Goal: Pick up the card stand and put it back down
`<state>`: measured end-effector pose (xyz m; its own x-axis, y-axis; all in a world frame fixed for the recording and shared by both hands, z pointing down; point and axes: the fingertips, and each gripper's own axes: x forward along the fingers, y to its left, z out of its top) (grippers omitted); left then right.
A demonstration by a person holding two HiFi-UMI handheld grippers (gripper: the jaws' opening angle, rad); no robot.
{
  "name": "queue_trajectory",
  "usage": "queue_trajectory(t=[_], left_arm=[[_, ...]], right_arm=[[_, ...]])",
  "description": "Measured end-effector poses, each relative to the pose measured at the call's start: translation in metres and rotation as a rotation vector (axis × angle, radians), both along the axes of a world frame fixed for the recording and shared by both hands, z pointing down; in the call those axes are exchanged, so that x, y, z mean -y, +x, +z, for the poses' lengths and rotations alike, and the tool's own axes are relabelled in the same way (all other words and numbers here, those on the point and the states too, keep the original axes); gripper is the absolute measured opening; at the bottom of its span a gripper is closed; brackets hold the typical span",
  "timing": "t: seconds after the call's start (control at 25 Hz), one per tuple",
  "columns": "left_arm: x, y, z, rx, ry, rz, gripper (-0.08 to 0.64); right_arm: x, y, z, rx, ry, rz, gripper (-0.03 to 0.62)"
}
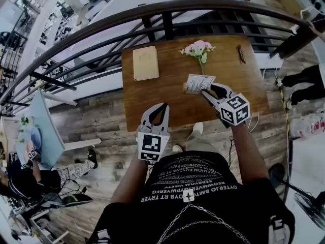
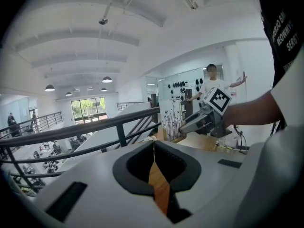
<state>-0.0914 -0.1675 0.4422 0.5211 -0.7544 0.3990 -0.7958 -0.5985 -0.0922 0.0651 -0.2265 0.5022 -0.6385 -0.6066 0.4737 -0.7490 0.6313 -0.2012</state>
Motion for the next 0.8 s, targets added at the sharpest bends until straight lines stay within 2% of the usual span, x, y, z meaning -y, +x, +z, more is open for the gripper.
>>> queue_trajectory(t=[0.28, 0.8], left_arm=[[-0.002, -0.001, -0.005, 0.005, 0.001, 0.001, 0.029], [-0.009, 0.005, -0.004, 0.01, -0.021, -0.015, 0.029]], right_arm=[[-0.003, -0.004, -0.02, -0.014, 0.028, -0.018, 0.156], [-0.007, 0.007, 0.0, -0.024, -0.001, -0.011, 0.156]])
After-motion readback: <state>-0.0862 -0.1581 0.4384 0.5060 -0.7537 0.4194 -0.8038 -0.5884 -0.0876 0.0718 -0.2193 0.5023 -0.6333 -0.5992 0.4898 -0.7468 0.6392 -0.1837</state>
